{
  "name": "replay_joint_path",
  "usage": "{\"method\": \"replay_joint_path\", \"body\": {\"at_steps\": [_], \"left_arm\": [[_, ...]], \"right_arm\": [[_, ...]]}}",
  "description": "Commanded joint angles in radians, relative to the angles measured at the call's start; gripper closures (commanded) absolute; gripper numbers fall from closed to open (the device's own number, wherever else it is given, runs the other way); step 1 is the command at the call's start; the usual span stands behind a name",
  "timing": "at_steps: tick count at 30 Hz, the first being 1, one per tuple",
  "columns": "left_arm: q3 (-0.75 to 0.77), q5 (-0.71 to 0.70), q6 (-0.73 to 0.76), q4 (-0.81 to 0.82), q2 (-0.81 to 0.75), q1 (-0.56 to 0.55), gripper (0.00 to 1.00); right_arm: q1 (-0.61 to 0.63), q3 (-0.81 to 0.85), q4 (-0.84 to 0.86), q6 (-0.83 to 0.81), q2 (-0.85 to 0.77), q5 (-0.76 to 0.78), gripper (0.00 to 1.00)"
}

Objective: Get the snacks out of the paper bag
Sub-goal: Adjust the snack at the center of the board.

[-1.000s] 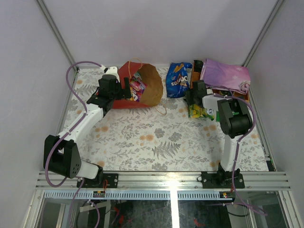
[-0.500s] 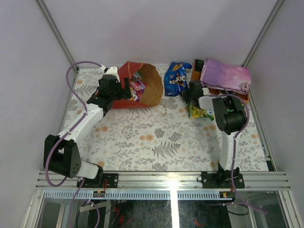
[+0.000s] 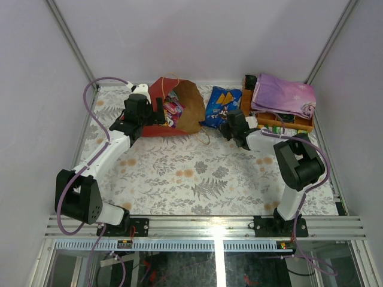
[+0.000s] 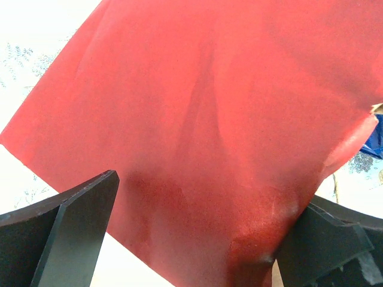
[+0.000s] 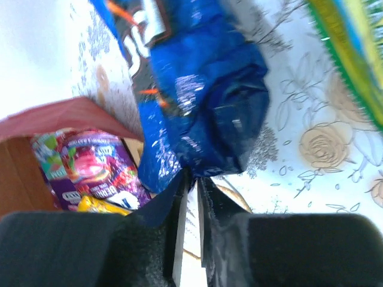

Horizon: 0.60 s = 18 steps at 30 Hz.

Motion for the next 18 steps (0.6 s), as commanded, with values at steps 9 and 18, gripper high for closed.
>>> {"method": "replay_joint_path", "body": {"at_steps": [9,18], "left_arm": [[0.004,-0.022,0.001,0.024,0.002,0.011,0.0],[0.0,-0.027,0.003,0.024,-0.01,0.011,0.0]], "right_arm": [[0.038,0.159,0.025,-0.409,-0.143,0.252,0.01],[-0.173,0.537,-0.021,-0.539,0.118,-0.074,0.44]]}}
